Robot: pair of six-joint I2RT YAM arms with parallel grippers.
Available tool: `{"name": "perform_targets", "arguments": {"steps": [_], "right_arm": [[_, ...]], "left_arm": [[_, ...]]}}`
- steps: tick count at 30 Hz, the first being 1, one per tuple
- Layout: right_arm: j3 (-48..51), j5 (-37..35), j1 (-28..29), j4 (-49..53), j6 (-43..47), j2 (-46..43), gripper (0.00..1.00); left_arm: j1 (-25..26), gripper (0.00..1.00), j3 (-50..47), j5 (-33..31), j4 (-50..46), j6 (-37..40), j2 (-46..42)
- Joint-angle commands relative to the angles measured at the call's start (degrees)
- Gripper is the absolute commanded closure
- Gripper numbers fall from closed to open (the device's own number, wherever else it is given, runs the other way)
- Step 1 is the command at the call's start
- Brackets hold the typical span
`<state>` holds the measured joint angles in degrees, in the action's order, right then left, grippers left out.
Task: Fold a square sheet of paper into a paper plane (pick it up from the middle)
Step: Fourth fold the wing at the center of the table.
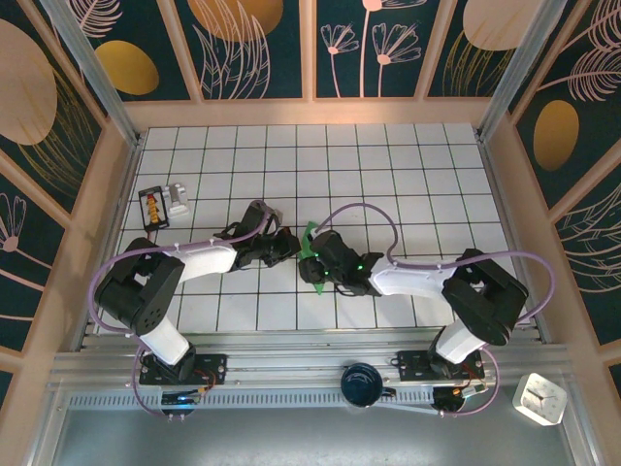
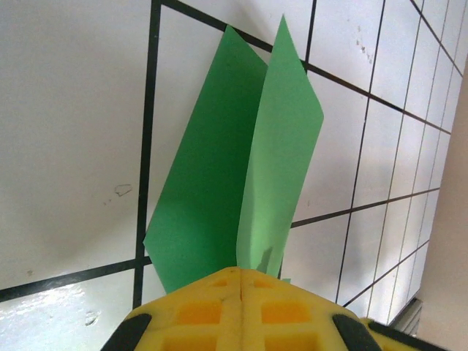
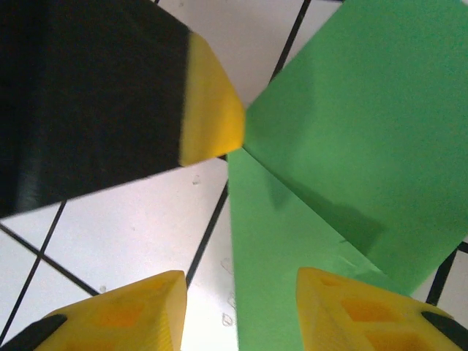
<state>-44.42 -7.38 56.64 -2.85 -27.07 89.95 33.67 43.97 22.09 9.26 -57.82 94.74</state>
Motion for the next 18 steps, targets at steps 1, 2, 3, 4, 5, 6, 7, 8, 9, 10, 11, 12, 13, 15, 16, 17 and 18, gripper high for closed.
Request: {"name": "perform_targets", "arguments": {"steps": [1,2,3,4,5,6,7,8,9,10,11,12,13,15,16,17,18], "right_arm": [[-2.57,-11.26,2.39,5.12,-3.77,2.12,0.56],[-2.9,-12.17,3.12,5.59,-4.39,2.52,0.56],[-3.21,-12.8,3.58,5.98,-5.1,2.95,0.56],[-3.51,-13.41,3.94,6.28,-5.7,3.4,0.55],[-3.77,-14.38,4.37,6.8,-6.35,3.98,0.55],[-4.06,-15.68,4.83,7.42,-7.06,4.48,0.55],[-4.45,-16.83,5.21,7.95,-7.47,5.07,0.55],[-4.97,-17.77,5.57,8.77,-7.97,5.73,0.54],[-5.45,-18.51,5.92,9.42,-8.6,6.33,0.54],[-5.82,-19.24,6.33,9.77,-9.04,6.81,0.53],[-6.06,-19.83,6.7,10.01,-9.5,7.42,0.53],[-6.4,-20.65,7.12,10.27,-9.88,7.87,0.52],[-6.68,-21.31,7.4,10.59,-10.14,8.37,0.52],[-7.7,-23.22,7.82,11.88,-10.62,9.41,0.52],[-8.37,-24.33,8.03,12.73,-10.95,9.97,0.52],[-8.98,-25.38,8.2,13.56,-11.07,10.53,0.52],[-9.49,-26.06,8.21,14.11,-11.11,10.98,0.52]], "left_arm": [[-0.14,1.0,-0.46,1.03,0.93,-2.58,-1.57],[-0.12,1.0,-0.42,1.03,0.94,-2.67,-1.66],[-0.1,1.0,-0.45,1.03,0.93,-2.73,-1.65],[-0.11,1.0,-0.31,1.1,1.02,-2.86,-1.66],[-0.13,1.0,-0.29,1.26,1.03,-2.96,-1.67],[-0.09,1.0,-0.28,1.38,1.03,-3.0,-1.75],[-0.16,1.0,-0.36,1.31,1.03,-3.22,-1.9],[-0.13,1.0,-0.35,1.38,1.09,-3.39,-2.0],[-0.14,1.0,-0.4,1.55,1.11,-3.49,-2.01],[-0.1,1.0,-0.31,1.62,1.09,-3.69,-2.01],[-0.08,1.0,-0.29,1.64,0.99,-3.78,-2.07],[-0.09,1.0,-0.29,1.64,0.93,-3.85,-2.1],[-0.09,1.0,-0.35,1.64,0.94,-3.79,-2.1],[-0.13,1.0,-0.35,1.64,0.81,-3.83,-2.01],[-0.04,1.0,-0.43,1.64,0.84,-3.86,-2.01],[-0.06,1.0,-0.46,1.71,0.81,-3.81,-2.01],[-0.01,1.0,-0.54,1.73,0.85,-3.79,-2.01]]}}
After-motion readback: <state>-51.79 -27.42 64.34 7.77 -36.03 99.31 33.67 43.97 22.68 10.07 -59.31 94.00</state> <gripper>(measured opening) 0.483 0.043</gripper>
